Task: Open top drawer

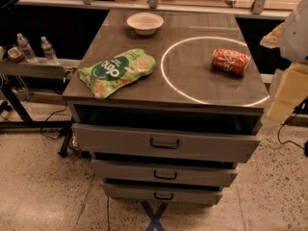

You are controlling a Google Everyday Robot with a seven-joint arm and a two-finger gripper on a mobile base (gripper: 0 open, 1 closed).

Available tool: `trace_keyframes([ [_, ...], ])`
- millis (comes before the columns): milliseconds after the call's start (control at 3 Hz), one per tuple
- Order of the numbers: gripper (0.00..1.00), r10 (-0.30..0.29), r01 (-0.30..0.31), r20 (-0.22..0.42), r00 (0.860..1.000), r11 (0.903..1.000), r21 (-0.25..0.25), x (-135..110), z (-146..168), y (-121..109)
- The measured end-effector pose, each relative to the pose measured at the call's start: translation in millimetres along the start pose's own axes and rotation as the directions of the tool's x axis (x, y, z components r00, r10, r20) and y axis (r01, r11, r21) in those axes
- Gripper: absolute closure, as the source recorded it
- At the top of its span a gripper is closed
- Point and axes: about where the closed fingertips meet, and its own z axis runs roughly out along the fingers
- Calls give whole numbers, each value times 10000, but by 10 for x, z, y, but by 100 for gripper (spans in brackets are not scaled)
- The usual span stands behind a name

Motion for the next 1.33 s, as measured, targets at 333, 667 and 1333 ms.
trace_keyframes([
  [333,0,0,0,1,10000,10000,2,0,0,0],
  [667,0,306,-304,141,9994,9995,-100,109,140,-2],
  [1333,0,749,-735,364,9965,9966,-366,477,649,75],
])
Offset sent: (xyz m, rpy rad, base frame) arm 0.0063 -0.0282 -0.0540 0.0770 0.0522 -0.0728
